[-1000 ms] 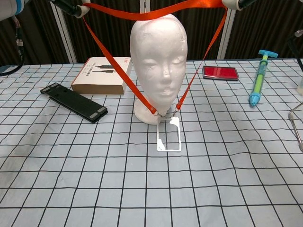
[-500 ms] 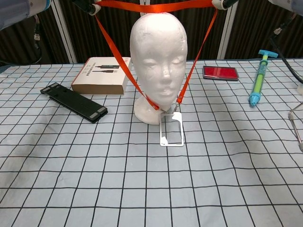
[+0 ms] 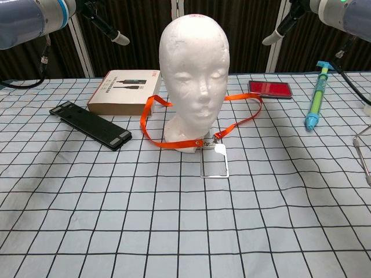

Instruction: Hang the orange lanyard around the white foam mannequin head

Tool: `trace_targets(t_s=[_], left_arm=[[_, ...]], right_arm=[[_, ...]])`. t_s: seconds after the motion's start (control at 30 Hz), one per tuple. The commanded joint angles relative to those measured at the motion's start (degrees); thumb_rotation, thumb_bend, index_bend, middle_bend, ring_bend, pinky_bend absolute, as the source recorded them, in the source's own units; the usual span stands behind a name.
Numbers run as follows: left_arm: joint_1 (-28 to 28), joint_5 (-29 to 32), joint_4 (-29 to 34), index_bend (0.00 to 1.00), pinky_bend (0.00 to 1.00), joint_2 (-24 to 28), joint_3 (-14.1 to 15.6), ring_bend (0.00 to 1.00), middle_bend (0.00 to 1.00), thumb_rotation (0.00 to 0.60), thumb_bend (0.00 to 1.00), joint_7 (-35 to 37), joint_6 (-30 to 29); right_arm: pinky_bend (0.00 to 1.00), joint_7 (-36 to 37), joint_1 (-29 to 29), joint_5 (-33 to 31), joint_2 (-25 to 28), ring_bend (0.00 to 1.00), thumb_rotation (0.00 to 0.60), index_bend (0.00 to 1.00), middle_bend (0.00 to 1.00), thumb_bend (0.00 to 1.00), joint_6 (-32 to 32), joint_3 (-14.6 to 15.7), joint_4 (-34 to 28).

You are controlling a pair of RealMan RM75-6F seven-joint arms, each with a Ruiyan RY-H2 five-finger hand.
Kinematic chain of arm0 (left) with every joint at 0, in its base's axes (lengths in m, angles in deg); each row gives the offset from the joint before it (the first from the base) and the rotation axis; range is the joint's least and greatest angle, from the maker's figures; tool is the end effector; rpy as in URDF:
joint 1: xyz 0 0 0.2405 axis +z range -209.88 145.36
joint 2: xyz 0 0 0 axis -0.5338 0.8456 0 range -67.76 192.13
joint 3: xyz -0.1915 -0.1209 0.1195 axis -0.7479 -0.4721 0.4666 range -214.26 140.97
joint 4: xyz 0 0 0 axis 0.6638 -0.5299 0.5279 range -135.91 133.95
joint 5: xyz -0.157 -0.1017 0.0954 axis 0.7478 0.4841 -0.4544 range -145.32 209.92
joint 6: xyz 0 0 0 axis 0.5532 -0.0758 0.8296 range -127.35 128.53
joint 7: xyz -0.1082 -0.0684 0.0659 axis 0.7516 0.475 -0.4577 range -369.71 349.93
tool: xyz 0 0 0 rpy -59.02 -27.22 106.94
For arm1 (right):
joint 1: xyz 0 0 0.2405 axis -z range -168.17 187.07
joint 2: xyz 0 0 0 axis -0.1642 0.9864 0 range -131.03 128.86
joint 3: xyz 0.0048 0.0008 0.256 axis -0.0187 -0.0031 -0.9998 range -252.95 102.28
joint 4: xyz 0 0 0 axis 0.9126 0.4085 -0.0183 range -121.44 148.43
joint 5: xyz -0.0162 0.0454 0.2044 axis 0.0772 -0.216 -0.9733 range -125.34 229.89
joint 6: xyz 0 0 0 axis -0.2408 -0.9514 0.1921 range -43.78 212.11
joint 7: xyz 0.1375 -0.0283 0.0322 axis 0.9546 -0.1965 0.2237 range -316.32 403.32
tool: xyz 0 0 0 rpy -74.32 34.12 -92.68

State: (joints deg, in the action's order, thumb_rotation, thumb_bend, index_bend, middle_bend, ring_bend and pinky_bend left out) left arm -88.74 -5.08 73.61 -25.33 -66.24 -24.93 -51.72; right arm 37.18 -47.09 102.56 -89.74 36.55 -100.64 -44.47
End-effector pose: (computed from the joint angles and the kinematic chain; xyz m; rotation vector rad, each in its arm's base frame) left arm -0.0793 0.4639 0.0643 -1.3686 -1.2032 -1.2058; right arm -0.1231 -0.4944 0.0840 1.4107 -0.9900 1.1247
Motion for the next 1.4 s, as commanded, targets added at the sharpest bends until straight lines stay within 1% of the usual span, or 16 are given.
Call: trace_targets(t_s=[0.03,0.07,0.13,0.2,0.3,0.4,0.47,0.6,0.7,0.8,0.9,0.97,1.1,1.17,1.23,1.4], left_arm=[[0.49,-1.25,0.56,0.00,0.00,0.66,0.62,0.00,0.00,0.600,0.00,0.81,-0.60],[0.77,-1.91,1.01,0.00,0.00,1.04,0.84,0.00,0.00,0.600,0.00,1.02,-0.99],[1.60,-3.42,2.18,0.00,0.00,2.04,1.66,0.00,0.00,0.600,0.00,1.07,-2.00],[2.70,-5.02,3.62,0.00,0.00,3.27,2.66,0.00,0.00,0.600,0.00,1.00,-3.19],[5.02,-7.87,6.17,0.00,0.00,5.52,4.56,0.00,0.00,0.600,0.00,0.72,-5.64],[8.92,-11.99,10.17,0.00,0.00,8.74,7.29,0.00,0.00,0.600,0.00,0.95,-9.53],[11.23,-13.85,12.52,0.00,0.00,10.68,8.89,0.00,0.00,0.600,0.00,0.94,-11.54],[16.28,-17.03,17.37,0.00,0.00,14.51,12.69,0.00,0.00,0.600,0.00,-0.22,-16.11],[20.62,-19.72,21.02,0.00,0.00,16.99,15.96,0.00,0.00,0.600,0.00,-0.89,-20.18],[24.47,-22.13,23.78,0.00,0.00,18.57,18.79,0.00,0.00,0.600,0.00,-1.02,-23.77],[27.58,-24.43,25.72,0.00,0.00,19.60,21.13,0.00,0.00,0.600,0.00,-1.19,-26.59],[29.92,-26.03,26.60,0.00,0.00,19.90,23.00,0.00,0.00,0.600,0.00,-1.44,-28.56],[32.83,-28.45,26.60,0.00,0.00,19.60,25.15,0.00,0.00,0.600,0.00,-1.42,-30.80],[33.70,-29.21,26.50,0.00,0.00,19.43,25.64,0.00,0.00,0.600,0.00,-1.22,-31.50],[34.84,-30.57,26.41,0.00,0.00,19.36,26.21,0.00,0.00,0.600,0.00,-0.70,-32.28],[36.14,-32.08,25.88,0.00,0.00,19.60,26.36,0.00,0.00,0.600,0.00,0.14,-32.58]], right_arm=[[0.00,-0.34,0.38,0.34,0.65,0.00,0.600,0.00,0.00,0.02,-0.66,0.16,-0.67],[0.00,-0.48,0.66,0.59,1.16,0.00,0.600,0.00,0.00,0.06,-1.14,0.20,-1.30],[0.00,-0.64,1.49,1.21,2.54,0.00,0.600,0.00,0.00,0.19,-1.99,0.44,-3.16],[0.00,-0.65,2.89,2.55,4.68,0.00,0.600,0.00,0.00,0.39,-3.15,1.07,-5.98],[0.00,-0.04,5.60,5.15,8.36,0.00,0.600,0.01,0.00,0.62,-4.99,2.42,-10.99],[0.00,1.57,9.56,9.03,13.75,0.00,0.600,0.05,0.00,0.78,-6.70,4.72,-18.13],[0.00,2.64,12.16,11.50,16.91,0.00,0.600,0.08,0.00,0.84,-7.99,6.34,-22.21],[0.00,5.51,16.95,16.55,22.00,0.00,0.600,0.11,0.00,0.90,-10.55,9.64,-28.98],[0.00,8.80,20.15,20.62,25.28,0.00,0.600,0.14,0.02,0.92,-11.57,12.39,-33.52],[0.00,11.61,22.38,24.90,27.34,0.00,0.600,0.20,0.11,0.95,-12.01,15.20,-36.57],[0.00,13.51,23.71,29.47,28.28,0.03,0.600,0.23,0.16,0.96,-11.94,18.08,-38.54],[0.00,14.45,23.93,32.93,27.93,0.03,0.600,0.24,0.16,0.96,-11.61,19.90,-38.92],[0.00,15.21,22.77,36.54,25.22,0.03,0.600,0.24,0.15,0.96,-8.82,22.22,-38.29],[0.00,14.94,22.19,36.91,23.73,0.03,0.600,0.24,0.15,0.97,-7.82,22.52,-37.90],[0.00,13.62,21.19,36.36,20.75,0.03,0.600,0.24,0.15,0.98,-6.08,22.53,-37.30],[0.00,8.92,19.09,32.70,14.95,0.05,0.600,0.23,0.14,1.00,-3.12,21.14,-37.07]])
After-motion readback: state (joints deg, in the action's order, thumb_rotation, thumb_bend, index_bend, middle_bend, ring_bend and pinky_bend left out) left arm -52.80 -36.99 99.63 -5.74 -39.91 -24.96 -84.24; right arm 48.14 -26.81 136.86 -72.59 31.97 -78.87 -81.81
